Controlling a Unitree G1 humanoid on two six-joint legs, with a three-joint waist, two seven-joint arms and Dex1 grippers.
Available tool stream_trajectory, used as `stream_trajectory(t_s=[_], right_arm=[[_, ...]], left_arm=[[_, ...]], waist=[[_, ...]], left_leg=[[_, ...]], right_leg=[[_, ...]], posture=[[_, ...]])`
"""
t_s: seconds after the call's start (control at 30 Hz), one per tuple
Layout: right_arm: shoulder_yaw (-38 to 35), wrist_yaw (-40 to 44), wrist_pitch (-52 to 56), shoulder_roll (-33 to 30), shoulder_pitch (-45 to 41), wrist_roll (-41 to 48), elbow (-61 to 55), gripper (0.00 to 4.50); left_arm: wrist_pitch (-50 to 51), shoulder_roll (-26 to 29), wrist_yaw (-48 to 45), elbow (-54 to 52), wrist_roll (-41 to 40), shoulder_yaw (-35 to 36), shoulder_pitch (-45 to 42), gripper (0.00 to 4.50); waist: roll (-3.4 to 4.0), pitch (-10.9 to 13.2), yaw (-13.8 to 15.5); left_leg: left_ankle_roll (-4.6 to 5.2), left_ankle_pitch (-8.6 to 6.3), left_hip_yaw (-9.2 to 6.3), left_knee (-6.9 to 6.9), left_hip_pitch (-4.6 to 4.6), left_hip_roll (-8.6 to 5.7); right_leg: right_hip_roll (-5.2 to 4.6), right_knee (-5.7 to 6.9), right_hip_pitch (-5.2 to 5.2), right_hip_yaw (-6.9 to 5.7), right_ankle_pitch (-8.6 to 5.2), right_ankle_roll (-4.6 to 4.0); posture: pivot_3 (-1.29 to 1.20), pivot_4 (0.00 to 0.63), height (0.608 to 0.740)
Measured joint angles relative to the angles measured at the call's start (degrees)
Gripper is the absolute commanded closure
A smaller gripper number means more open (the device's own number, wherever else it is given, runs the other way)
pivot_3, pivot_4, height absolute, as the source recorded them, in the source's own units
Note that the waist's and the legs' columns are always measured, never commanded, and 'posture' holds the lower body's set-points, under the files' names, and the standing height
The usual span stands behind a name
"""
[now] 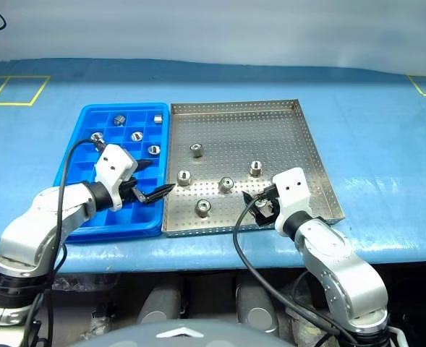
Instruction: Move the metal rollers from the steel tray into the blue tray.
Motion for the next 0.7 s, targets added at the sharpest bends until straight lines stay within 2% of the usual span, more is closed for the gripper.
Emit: stream_trajectory(t_s=[0.5, 0.7], right_arm=[[-0.01, -0.34, 1.31, 1.24, -0.30, -0.01, 0.00, 0.00], [0.00, -0.34, 2.51, 1.98, -2.38, 0.52, 0.06, 0.00]], left_arm=[[0.01, 0.28, -0.44, 0.01, -0.09, 0.00, -0.45, 0.02], [-0.36, 3.18, -6.31, 6.70, 0.17, -1.76, -12.85, 0.02]], waist=[[0.00, 0.00, -0.06], [-0.02, 0.01, 0.34]], left_leg=[[0.00, 0.00, 0.00, 0.00, 0.00, 0.00], [0.00, 0.00, -0.07, 0.15, -0.05, -0.03]], right_leg=[[0.00, 0.00, 0.00, 0.00, 0.00, 0.00], [0.02, 0.05, 0.04, -0.03, 0.01, 0.02]], posture=[[0.04, 0.150, 0.740], [0.07, 0.150, 0.740]])
